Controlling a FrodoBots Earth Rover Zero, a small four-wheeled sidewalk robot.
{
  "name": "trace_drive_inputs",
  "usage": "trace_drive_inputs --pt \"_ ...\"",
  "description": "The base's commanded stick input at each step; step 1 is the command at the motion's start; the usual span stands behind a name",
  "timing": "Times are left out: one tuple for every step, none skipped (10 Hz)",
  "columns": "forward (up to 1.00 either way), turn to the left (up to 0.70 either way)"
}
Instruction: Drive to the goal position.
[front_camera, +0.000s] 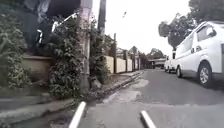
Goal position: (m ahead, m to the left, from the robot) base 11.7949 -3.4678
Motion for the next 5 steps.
trace_drive_inputs --pt "0.00 -0.85" --pt "0.00 -0.85" --pt "0.00 -0.85" --pt "0.00 -0.85" --pt "0.00 -0.85"
